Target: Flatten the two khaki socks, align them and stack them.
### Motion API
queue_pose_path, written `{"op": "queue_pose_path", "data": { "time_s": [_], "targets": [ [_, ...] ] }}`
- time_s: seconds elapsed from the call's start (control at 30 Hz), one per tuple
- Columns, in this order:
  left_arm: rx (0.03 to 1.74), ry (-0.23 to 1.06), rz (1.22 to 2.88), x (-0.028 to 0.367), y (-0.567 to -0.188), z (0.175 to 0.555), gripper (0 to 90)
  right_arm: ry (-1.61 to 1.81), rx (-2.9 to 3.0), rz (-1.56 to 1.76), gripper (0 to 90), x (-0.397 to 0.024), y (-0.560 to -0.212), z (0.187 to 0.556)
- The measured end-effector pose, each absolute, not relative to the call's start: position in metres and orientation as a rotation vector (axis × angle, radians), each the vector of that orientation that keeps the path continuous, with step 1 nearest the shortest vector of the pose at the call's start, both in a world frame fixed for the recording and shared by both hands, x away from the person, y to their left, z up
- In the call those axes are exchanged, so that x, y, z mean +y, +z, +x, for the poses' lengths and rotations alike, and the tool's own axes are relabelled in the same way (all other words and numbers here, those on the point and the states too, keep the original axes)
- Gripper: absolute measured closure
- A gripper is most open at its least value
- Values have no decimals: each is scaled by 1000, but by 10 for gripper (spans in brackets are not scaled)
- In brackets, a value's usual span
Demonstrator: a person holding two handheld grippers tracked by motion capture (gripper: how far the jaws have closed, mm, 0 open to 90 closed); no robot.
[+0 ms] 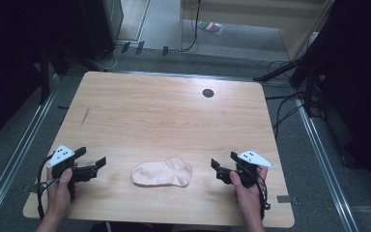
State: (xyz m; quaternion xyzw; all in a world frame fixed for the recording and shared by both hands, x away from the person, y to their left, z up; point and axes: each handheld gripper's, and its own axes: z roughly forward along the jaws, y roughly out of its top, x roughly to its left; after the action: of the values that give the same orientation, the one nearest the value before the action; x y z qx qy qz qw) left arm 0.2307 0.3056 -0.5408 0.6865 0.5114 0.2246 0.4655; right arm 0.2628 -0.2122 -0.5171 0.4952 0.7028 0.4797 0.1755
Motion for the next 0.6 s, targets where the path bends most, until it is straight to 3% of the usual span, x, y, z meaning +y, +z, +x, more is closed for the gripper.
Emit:
{"op": "queue_pose_path", "data": {
  "time_s": [0.6],
  "targets": [
    [1313,612,1689,332,-544,216,76,1332,1909,1483,152,-286,-538,243]
  ]
}}
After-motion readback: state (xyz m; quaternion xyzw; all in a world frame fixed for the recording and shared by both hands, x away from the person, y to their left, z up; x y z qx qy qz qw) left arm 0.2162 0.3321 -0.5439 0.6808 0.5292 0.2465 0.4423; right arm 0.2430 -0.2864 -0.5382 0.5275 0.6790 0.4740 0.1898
